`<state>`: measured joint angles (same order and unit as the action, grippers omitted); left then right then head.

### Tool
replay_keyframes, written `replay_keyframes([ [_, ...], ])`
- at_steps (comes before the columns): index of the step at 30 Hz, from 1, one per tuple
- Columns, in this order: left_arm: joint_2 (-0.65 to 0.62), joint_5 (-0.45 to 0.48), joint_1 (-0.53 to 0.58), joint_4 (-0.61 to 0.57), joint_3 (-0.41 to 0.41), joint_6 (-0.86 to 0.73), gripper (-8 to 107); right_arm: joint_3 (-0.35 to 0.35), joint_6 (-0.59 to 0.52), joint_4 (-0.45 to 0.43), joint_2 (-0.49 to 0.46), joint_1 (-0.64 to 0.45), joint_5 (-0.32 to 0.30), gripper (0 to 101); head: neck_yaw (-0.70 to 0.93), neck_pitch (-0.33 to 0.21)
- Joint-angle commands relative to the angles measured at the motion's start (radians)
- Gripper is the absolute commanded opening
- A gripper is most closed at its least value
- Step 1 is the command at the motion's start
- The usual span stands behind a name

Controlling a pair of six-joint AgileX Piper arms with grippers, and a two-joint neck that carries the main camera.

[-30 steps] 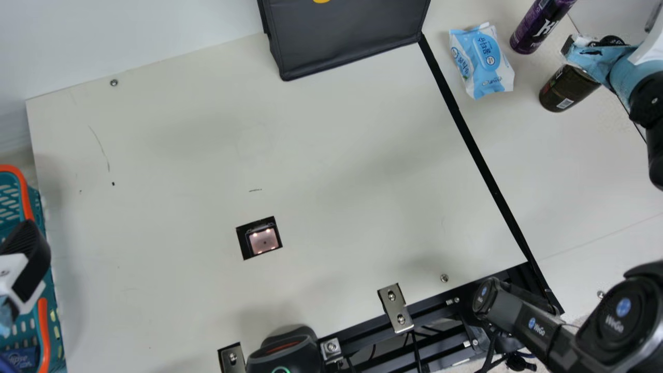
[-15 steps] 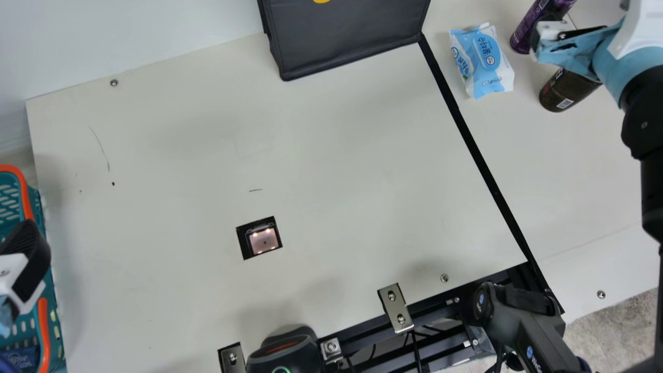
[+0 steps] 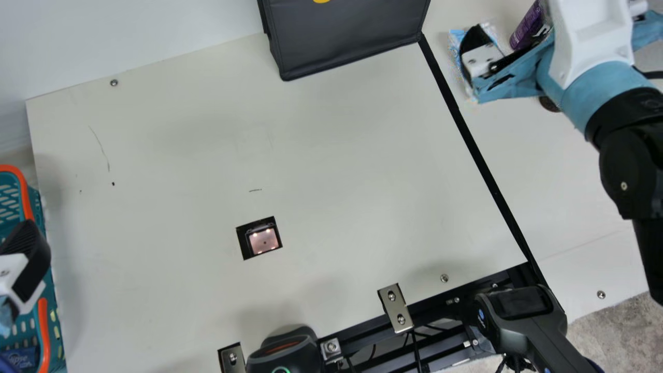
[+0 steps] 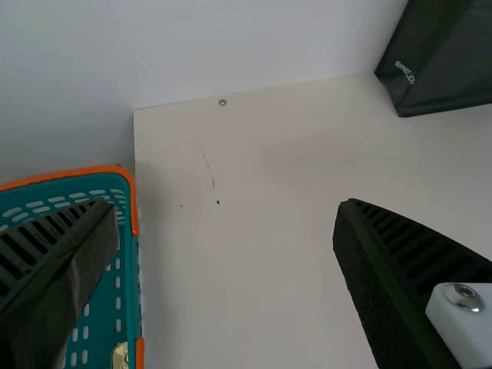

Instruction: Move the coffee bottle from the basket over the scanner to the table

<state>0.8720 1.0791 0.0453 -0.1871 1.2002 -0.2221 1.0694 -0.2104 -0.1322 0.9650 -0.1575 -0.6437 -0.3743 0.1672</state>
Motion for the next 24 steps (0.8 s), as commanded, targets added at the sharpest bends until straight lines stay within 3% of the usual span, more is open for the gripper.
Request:
replay_keyframes([
  [1,0.000,0.000,0.000,0.000,0.000,0.000,90,0.000,0.000,0.000,0.000,0.000,0.000,95,-0.002,-0.029],
  [17,-0.116,0.132,-0.016,0.158,0.002,0.211,90,0.069,0.098,0.055,-0.102,0.079,-0.267,95,0.347,-0.029],
  [24,-0.118,0.135,-0.016,0.160,0.002,0.222,90,0.101,0.143,0.081,-0.150,0.116,-0.389,95,0.347,-0.029],
])
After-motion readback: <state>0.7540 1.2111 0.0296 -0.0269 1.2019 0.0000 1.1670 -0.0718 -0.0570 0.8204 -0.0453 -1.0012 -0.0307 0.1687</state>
